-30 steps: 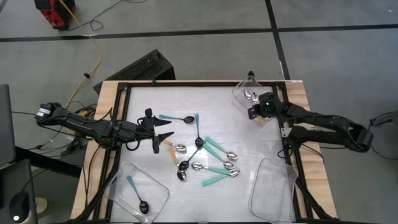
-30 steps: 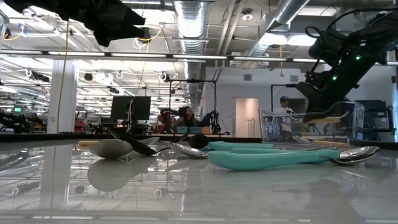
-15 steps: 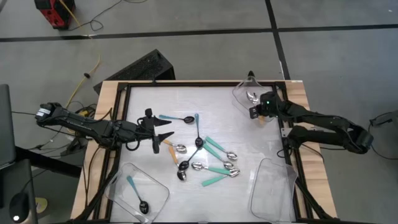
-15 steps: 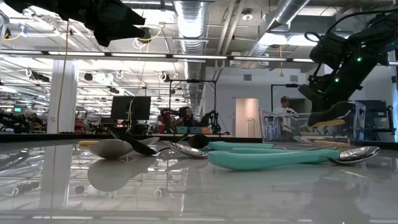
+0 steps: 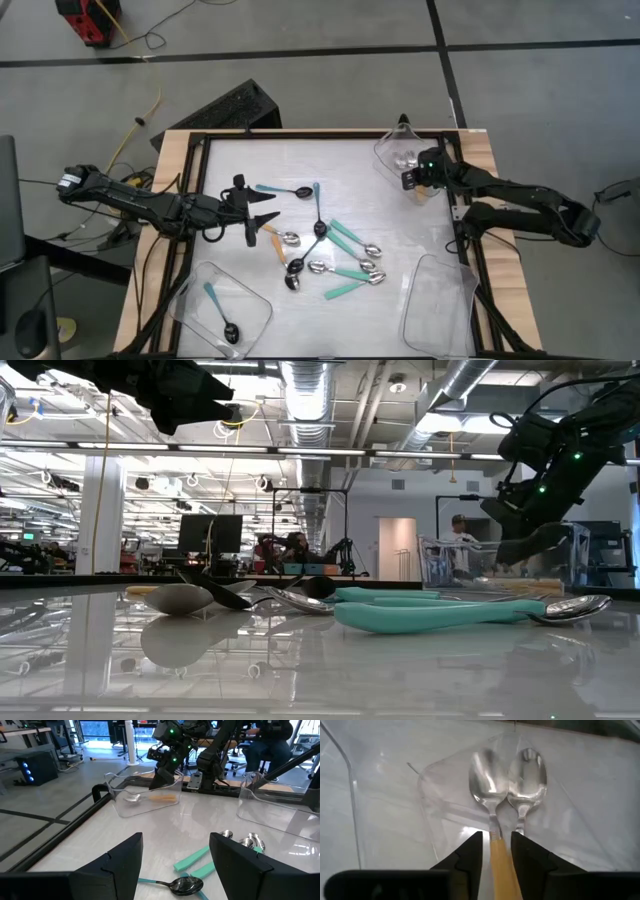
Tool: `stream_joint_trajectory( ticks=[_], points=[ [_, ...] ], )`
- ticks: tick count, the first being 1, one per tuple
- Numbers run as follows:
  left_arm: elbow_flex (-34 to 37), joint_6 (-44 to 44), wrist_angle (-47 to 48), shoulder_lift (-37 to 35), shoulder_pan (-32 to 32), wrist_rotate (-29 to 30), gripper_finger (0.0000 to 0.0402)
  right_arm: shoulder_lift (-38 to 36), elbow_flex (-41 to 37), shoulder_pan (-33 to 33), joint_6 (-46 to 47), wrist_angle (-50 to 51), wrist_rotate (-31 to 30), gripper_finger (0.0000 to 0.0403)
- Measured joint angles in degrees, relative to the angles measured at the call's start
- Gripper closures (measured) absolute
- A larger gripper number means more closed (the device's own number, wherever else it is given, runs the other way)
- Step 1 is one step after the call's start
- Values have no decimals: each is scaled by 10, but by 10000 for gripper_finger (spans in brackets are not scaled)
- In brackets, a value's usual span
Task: Sort silverware by color (type)
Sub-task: Put the yellow spoon into the top transparent bin
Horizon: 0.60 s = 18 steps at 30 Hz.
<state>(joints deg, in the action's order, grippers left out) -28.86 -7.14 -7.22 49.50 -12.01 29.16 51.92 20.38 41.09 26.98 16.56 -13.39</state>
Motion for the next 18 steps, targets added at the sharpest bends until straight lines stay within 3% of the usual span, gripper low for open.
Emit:
stream_joint_trajectory(
  ticks=[5,18],
  points=[
    [0,0,0,0,0,1,185,0,0,0,0,-3,-1,250],
    [0,0,0,0,0,2,185,-3,3,0,0,-31,-2,249]
  ],
)
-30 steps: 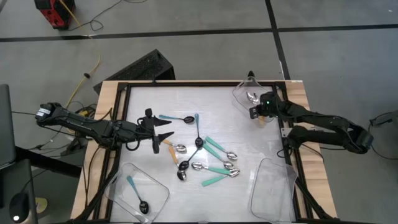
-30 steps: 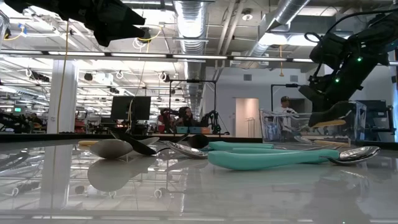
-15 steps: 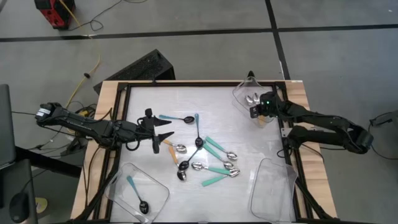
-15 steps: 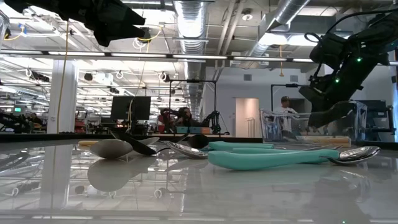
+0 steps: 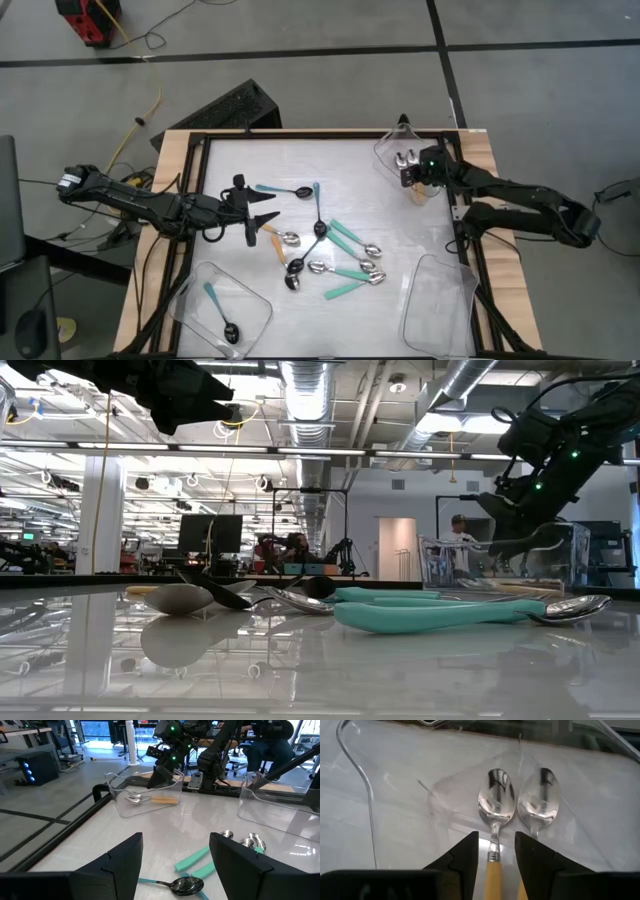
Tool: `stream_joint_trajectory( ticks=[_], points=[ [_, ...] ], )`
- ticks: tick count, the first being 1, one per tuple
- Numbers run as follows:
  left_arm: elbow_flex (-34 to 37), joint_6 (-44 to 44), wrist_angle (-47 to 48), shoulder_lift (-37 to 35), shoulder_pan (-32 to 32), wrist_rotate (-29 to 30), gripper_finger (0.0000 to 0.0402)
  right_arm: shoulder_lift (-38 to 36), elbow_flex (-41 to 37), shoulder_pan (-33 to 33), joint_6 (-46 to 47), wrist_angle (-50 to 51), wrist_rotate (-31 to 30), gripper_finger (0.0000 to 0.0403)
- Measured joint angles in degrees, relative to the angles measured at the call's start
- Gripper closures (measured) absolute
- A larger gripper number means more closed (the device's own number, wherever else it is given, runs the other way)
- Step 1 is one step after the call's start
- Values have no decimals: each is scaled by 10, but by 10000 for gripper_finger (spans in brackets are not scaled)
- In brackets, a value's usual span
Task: Sort silverware by color (type)
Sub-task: Put the yellow spoon into the top transparent bin
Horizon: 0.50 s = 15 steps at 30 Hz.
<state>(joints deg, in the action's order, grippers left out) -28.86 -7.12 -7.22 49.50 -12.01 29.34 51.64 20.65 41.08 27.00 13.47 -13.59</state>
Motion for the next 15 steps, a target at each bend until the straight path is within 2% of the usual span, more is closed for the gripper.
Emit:
stream_joint_trajectory(
  ticks=[9,15],
  points=[
    [0,0,0,0,0,0,185,0,78,-2,-4,35,35,251],
    [0,0,0,0,0,0,185,0,157,-2,-35,46,108,251]
  ],
)
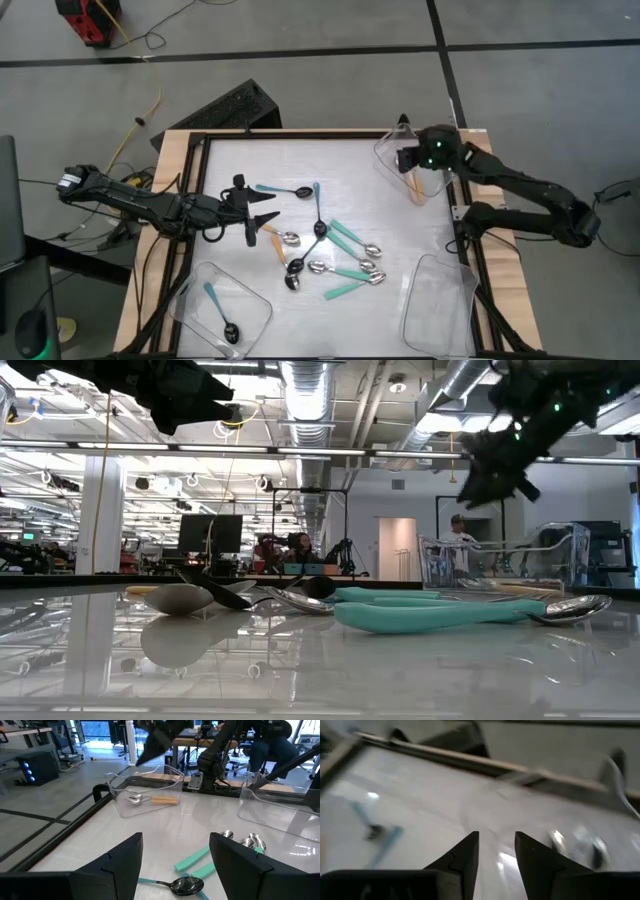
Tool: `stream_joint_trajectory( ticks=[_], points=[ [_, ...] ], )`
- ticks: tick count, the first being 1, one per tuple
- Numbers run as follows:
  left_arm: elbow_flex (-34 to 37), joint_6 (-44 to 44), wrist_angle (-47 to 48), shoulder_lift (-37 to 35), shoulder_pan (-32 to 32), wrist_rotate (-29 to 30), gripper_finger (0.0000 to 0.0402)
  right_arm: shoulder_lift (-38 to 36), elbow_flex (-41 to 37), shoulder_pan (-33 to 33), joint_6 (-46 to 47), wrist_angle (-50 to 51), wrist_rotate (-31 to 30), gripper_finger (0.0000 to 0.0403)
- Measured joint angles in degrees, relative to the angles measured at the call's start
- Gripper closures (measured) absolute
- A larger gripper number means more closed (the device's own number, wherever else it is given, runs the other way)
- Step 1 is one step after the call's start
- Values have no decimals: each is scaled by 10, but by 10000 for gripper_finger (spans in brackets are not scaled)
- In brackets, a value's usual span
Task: Sort silverware by color (type)
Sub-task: Put the yellow spoon into the top transparent bin
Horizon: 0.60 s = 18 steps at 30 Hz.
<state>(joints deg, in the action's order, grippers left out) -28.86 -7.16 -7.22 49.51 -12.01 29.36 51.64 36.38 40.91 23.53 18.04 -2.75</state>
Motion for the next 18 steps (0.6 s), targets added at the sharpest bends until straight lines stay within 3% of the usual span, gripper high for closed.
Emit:
stream_joint_trajectory(
  ticks=[4,11,18],
  points=[
    [0,-1,-3,0,0,0,185,-9,52,-1,-40,-2,44,251],
    [0,-14,-47,-5,0,-5,185,-65,128,-21,-88,-11,47,251],
    [0,-15,-74,-39,0,-10,185,-161,147,-61,-100,3,45,251]
  ],
)
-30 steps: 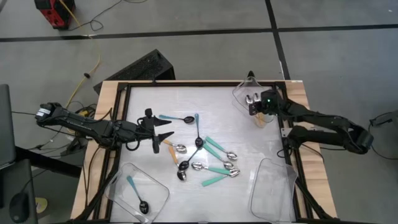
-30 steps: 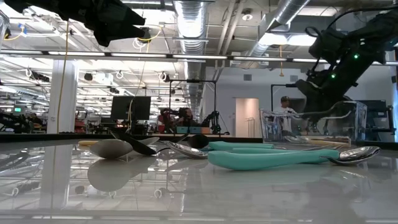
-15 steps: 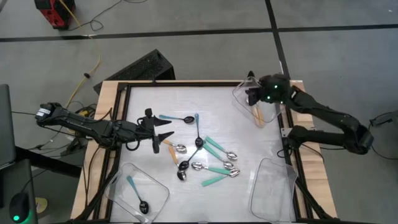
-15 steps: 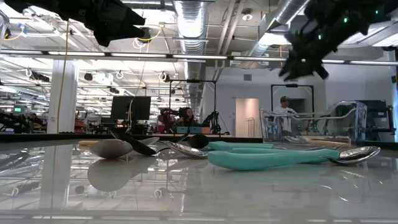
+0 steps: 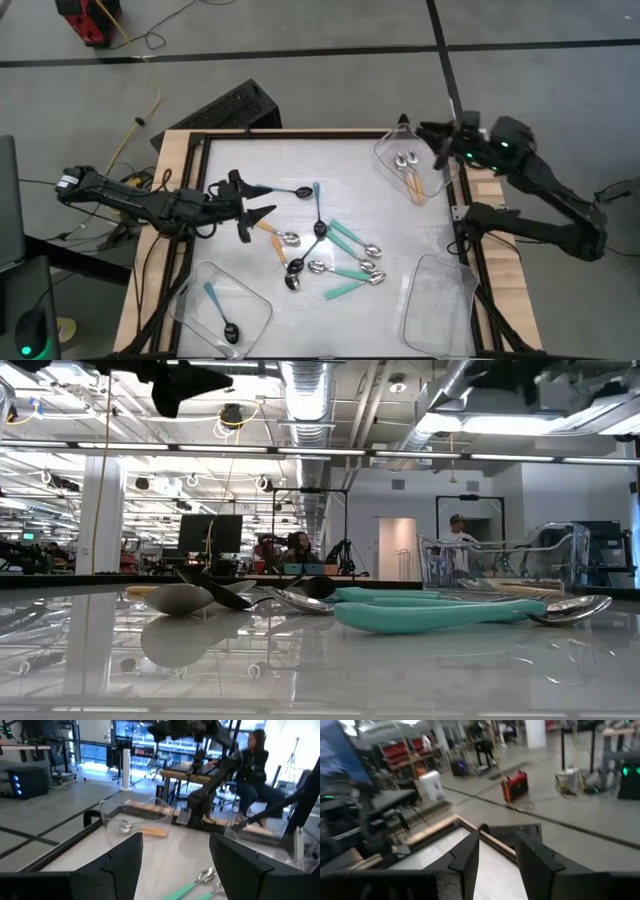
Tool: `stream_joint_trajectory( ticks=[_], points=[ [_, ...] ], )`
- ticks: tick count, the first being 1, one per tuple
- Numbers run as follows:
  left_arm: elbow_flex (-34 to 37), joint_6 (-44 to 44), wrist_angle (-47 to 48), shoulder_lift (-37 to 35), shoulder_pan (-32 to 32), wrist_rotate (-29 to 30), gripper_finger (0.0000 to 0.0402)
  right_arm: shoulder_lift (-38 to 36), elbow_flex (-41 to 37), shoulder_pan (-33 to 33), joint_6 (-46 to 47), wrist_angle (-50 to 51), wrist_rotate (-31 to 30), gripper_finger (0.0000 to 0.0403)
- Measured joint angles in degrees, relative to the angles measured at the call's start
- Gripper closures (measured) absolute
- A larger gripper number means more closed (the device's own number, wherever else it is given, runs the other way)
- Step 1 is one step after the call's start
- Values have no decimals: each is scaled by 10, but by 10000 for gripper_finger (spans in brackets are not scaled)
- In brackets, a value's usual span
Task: Sort silverware by color (type)
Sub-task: Put the yellow spoon into the top transparent bin
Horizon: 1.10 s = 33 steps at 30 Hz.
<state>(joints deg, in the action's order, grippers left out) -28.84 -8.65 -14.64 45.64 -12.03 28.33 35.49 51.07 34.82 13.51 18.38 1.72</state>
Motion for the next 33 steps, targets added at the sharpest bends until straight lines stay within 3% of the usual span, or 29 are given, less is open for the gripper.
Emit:
stream_joint_trajectory(
  ticks=[11,16,24,28,33],
  points=[
    [0,14,43,-100,-35,2,185,-167,0,-7,9,207,-16,251],
    [0,24,87,-150,-58,40,185,-238,0,-7,45,267,-15,251],
    [0,35,126,-185,-86,73,185,-350,-66,-6,102,259,30,251],
    [0,36,146,-191,-89,104,185,-350,-108,-6,137,270,45,251],
    [0,54,153,-191,-89,122,185,-348,-198,-2,151,163,107,251]
  ],
)
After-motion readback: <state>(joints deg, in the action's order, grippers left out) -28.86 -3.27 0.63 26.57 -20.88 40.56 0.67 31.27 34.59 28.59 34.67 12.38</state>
